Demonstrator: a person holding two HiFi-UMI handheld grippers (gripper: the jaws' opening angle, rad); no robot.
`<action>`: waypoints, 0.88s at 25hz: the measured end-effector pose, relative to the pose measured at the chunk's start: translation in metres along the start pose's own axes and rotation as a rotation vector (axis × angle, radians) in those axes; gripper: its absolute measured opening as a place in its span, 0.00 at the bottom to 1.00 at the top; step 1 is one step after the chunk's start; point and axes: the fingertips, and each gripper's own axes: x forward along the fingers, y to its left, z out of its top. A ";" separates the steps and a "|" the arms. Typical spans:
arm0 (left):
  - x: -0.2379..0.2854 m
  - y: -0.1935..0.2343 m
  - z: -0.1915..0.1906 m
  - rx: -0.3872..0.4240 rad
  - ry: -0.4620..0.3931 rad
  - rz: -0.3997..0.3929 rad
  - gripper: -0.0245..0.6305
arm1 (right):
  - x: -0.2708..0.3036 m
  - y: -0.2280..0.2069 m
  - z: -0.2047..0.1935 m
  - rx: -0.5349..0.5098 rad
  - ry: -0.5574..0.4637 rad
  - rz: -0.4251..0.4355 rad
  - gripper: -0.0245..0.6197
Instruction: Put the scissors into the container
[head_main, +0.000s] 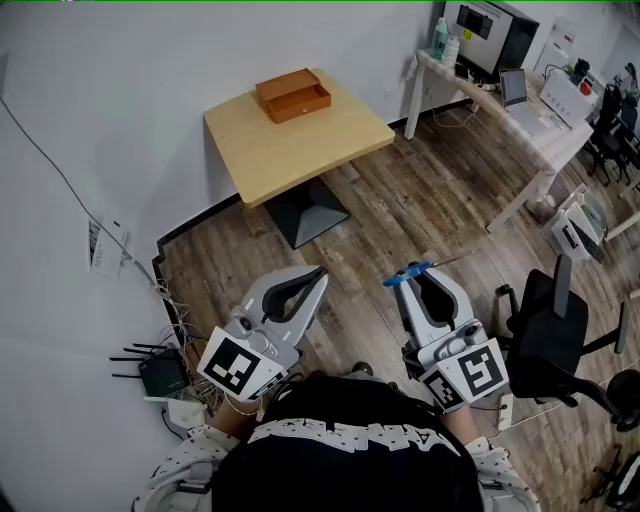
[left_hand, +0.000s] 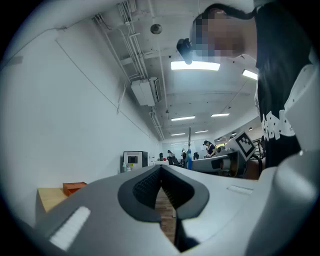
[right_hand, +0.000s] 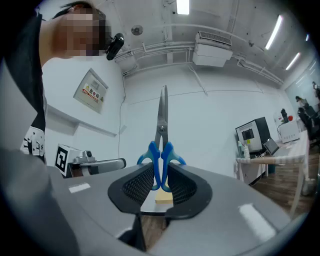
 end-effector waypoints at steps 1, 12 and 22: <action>0.001 0.000 -0.001 -0.005 0.000 0.002 0.04 | 0.000 -0.002 -0.001 0.004 0.002 -0.001 0.20; 0.019 -0.006 -0.008 0.034 0.030 0.005 0.04 | -0.003 -0.023 0.002 0.022 0.003 0.004 0.20; 0.047 -0.011 -0.012 0.059 0.012 -0.020 0.04 | -0.005 -0.055 0.009 0.012 0.001 0.005 0.20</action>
